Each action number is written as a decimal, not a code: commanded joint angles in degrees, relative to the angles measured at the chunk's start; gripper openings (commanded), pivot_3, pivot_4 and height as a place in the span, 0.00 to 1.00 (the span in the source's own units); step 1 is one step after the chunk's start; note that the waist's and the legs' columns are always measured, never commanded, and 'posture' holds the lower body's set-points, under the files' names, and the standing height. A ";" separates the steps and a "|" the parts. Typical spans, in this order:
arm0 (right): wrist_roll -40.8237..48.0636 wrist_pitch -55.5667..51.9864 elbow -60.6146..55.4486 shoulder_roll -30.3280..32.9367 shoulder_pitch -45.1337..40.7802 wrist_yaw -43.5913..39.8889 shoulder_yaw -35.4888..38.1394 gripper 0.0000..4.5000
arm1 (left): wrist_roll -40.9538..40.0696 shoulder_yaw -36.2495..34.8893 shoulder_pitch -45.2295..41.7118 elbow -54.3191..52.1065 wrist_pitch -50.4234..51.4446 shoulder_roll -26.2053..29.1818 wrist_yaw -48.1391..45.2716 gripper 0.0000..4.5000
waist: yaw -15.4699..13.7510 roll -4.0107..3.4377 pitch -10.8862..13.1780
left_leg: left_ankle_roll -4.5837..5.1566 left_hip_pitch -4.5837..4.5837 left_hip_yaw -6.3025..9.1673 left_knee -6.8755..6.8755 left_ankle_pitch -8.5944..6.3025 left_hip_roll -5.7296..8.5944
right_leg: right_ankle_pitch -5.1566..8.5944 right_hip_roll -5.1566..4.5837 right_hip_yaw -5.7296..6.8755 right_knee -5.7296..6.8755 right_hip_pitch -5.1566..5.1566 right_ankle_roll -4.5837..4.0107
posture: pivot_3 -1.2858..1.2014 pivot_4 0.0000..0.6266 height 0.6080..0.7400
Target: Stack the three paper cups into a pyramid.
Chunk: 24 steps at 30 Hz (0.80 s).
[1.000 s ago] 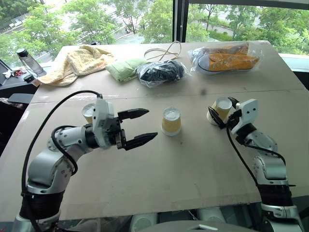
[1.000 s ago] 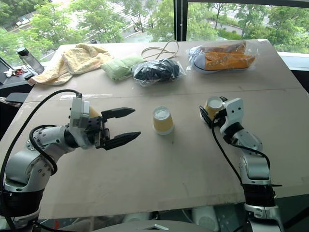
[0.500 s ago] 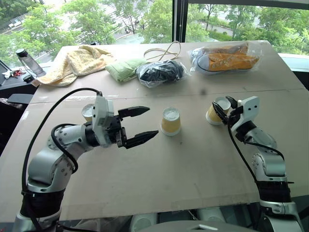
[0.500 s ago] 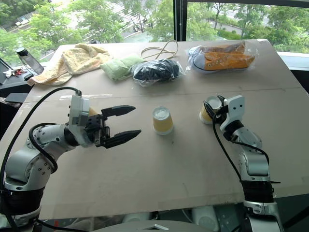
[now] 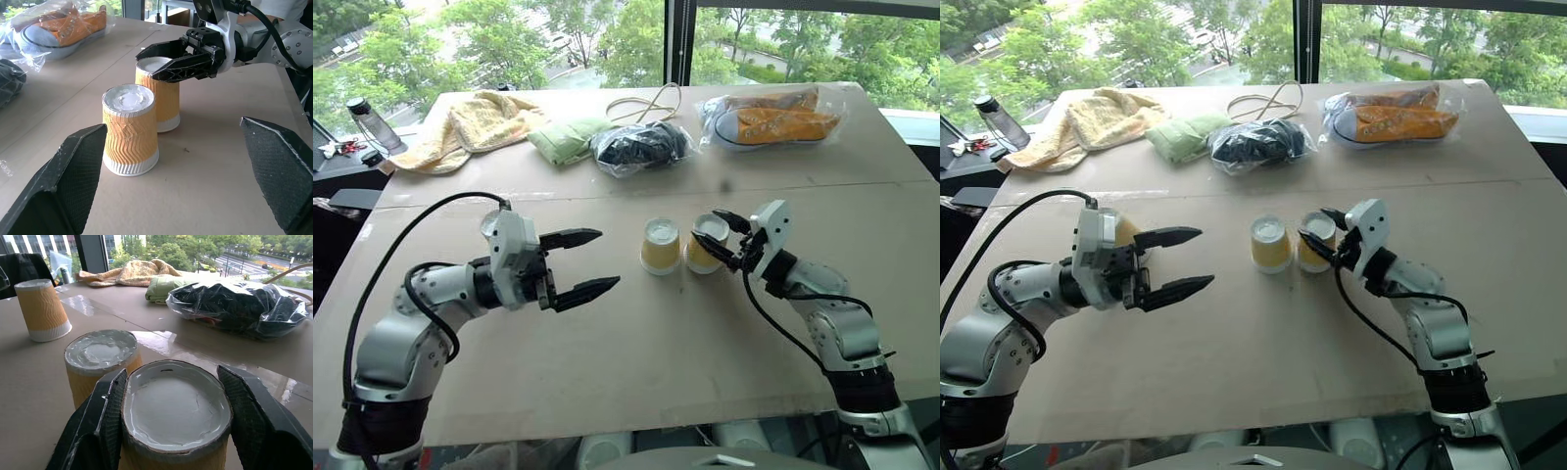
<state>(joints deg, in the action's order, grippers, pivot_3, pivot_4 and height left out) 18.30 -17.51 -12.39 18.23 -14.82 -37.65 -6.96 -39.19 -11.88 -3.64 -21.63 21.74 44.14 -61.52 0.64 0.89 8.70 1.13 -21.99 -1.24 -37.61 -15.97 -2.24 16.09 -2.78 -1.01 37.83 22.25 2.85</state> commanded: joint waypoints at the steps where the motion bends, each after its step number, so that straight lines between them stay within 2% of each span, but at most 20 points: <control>1: -0.31 1.13 -1.67 1.42 -0.21 -2.49 -1.22 0.48 | 0.40 -2.23 0.83 -0.79 -1.42 0.88 -0.46 1.00 | 0.05 0.01 -0.01 | 0.00 0.00 -0.02 0.00 0.00 0.01 | 0.00 -0.01 -0.03 0.00 0.00 0.00 | 0.52 0.24 1.00; 14: -3.36 5.72 1.56 0.14 -1.71 -1.69 -2.51 0.48 | 1.01 -2.23 0.58 0.15 -1.81 1.05 -1.05 1.00 | 0.19 0.02 -0.01 | 0.00 0.04 -0.02 0.00 0.00 0.02 | 0.00 0.03 -0.02 0.04 0.00 0.00 | 0.52 0.24 1.00; 15: -3.59 6.10 1.90 -0.21 -1.91 -1.31 -2.46 0.71 | 0.98 -2.12 0.43 0.20 -1.78 0.97 -1.03 1.00 | 0.18 0.02 -0.01 | 0.00 0.04 -0.02 0.00 0.00 0.02 | 0.00 0.03 -0.02 0.05 0.00 0.00 | 0.52 0.24 1.00; 16: -3.84 6.41 2.17 -0.50 -2.11 -0.89 -2.36 0.78 | 0.94 -2.03 0.35 0.19 -1.74 0.92 -1.01 1.00 | 0.19 0.02 -0.01 | 0.00 0.04 -0.02 0.00 0.00 0.02 | 0.00 0.03 -0.02 0.04 0.00 0.00 | 0.52 0.24 1.00; 18: -4.10 6.55 2.48 -0.84 -2.30 -0.73 -2.19 0.99 | 0.90 -1.91 0.27 0.18 -1.71 0.81 -0.95 1.00 | 0.18 0.02 -0.01 | 0.00 0.03 -0.02 0.00 0.00 0.02 | 0.00 0.03 -0.02 0.04 0.00 0.00 | 0.52 0.24 1.00; 24: -2.32 7.00 1.43 -0.90 -1.43 -0.99 -0.16 0.99 | -0.02 -2.70 1.41 -0.90 -1.74 -0.75 0.54 1.00 | 0.17 0.02 -0.01 | -0.01 0.02 -0.02 0.00 0.00 0.02 | 0.00 0.02 -0.01 0.02 0.00 0.00 | 0.52 0.24 1.00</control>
<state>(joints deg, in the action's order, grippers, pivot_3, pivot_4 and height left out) 14.53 -11.79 -8.54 17.39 -16.32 -38.39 -8.88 -38.36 -13.05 -2.75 -20.82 20.85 43.92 -61.69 0.80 0.91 8.69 1.12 -21.97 -1.26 -37.61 -15.96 -2.23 16.09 -2.76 -1.03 37.86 22.25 2.85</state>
